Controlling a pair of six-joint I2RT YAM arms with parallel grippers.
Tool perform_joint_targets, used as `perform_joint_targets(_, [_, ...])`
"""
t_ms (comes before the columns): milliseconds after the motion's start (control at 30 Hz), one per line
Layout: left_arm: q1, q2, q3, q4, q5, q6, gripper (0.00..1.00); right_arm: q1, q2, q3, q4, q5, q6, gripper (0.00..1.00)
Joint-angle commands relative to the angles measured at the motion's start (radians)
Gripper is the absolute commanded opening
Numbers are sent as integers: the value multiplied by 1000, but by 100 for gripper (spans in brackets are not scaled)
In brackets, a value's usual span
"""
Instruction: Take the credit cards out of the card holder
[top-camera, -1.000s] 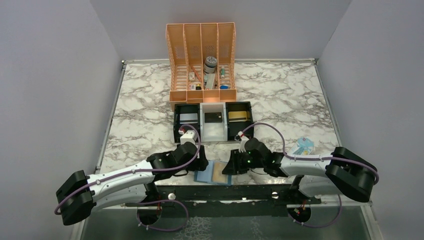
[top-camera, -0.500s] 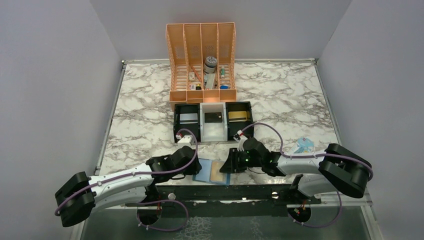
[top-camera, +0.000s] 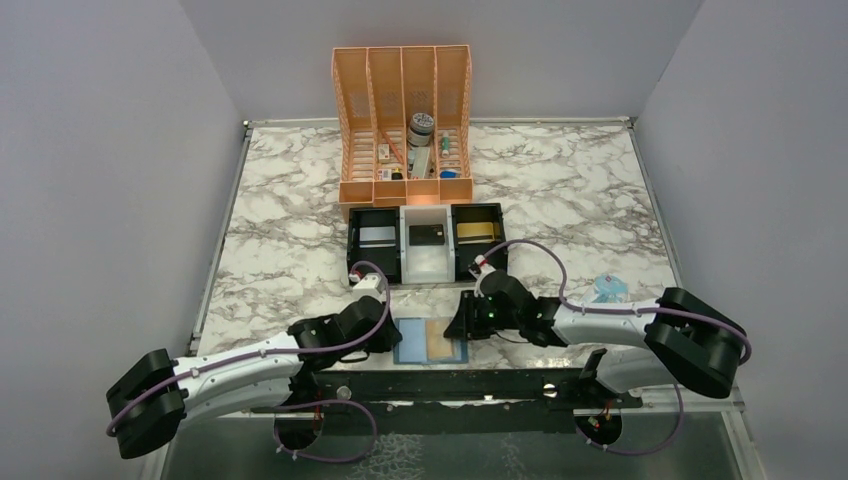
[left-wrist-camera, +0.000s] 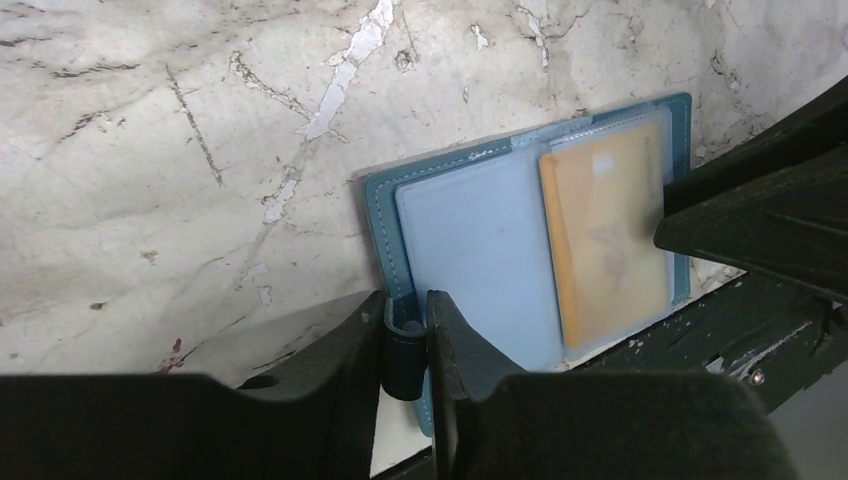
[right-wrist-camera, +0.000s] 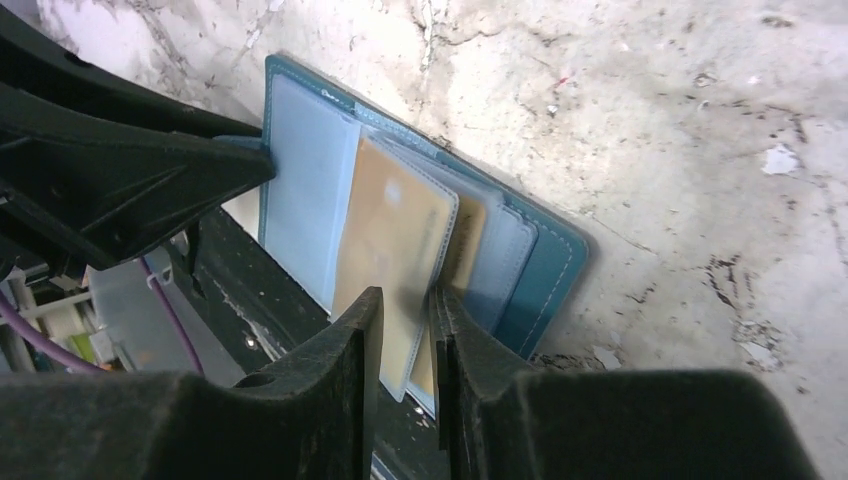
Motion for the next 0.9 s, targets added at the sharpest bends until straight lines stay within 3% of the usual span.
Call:
perform_joint_targets(0, [-9,-16,-35,150,62,-61,21,7,-53,44,-92,86,-33,22])
perform_joint_targets(200, [-10,28,-55,287,82,-90,14,5,-97,74,-142,57,-87,17])
perform_joint_targets(400, [-16,65,-36,301,60,-97,11,5,-115,107,-205,81,-102,17])
perform_joint_targets(533, [-21,68,-63,358,45,-150,11,5,-103,123,-198,53,-107,26])
perform_joint_targets(633, [-36,87,-100,467,28,-211,10,7,-63,126,-105,-24,-111,31])
perform_joint_targets(767, [-64,129,-85,482,-11,-233,11,7,31,152,-20,-127,-110,40])
perform_joint_targets(867, [-69,134,-76,460,-25,-232,20,6,55,163,-23,-120,-112,42])
